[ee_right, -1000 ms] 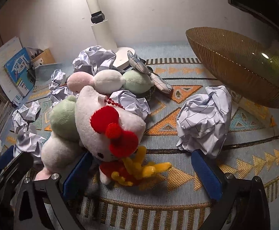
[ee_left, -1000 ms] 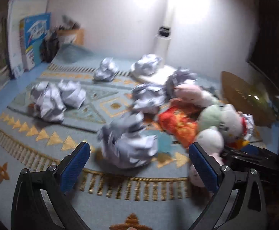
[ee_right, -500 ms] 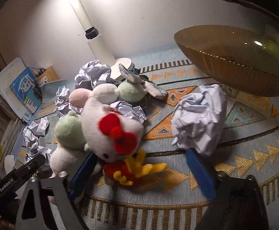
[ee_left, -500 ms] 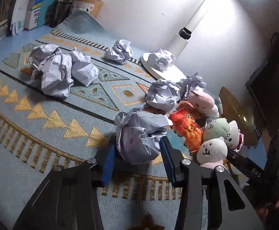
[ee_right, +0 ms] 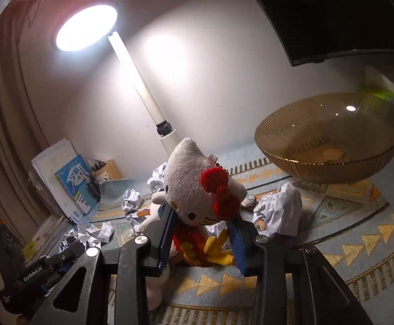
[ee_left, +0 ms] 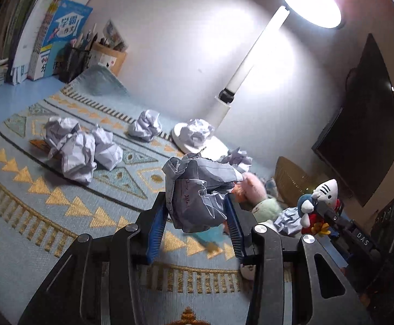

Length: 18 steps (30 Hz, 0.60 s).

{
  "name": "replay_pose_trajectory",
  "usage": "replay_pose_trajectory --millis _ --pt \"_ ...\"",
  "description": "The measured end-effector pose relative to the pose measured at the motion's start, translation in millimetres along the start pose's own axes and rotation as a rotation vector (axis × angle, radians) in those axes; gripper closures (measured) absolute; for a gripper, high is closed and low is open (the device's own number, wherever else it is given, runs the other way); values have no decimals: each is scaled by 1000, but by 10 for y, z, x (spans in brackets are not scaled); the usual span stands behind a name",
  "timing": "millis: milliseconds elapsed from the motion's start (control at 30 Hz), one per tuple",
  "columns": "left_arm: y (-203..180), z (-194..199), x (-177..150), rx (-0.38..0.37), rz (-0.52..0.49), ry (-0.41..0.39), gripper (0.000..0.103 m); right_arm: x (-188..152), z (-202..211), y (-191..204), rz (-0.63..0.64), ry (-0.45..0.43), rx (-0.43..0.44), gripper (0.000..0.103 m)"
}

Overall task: Organize objects
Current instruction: 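Close the left tool on the paper ball while the right tool grasps the Hello Kitty plush, then carry the paper ball into the amber bowl with the left tool while the right tool drops the plush there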

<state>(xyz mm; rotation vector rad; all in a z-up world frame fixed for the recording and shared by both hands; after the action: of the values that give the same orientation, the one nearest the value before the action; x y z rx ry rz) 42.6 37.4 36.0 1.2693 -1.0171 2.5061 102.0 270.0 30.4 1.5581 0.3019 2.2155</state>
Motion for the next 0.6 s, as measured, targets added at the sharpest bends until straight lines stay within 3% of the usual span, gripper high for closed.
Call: replay_pose_trajectory --millis 200,333,600 --pt "30 124 -9 -4 -93 -85 64 77 199 211 107 -110 24 66" --pt "-116 228 159 -71 -83 -127 64 92 255 289 151 -144 9 66" --pt "-612 351 531 -120 -181 -215 64 265 279 76 29 -143 47 66"
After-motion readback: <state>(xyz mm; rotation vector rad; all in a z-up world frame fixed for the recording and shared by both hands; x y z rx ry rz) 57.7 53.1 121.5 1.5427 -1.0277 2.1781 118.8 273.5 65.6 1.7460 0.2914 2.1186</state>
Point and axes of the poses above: each gripper's, at about its wrist camera, not at the fingertips, and z roughly against the way its jaws point, y to its left, x to its top, the point moved 7 cm from there along -z, roughly the way its jaws point, and after that the axes turned 1 degree about z, right-handed, at the moved point
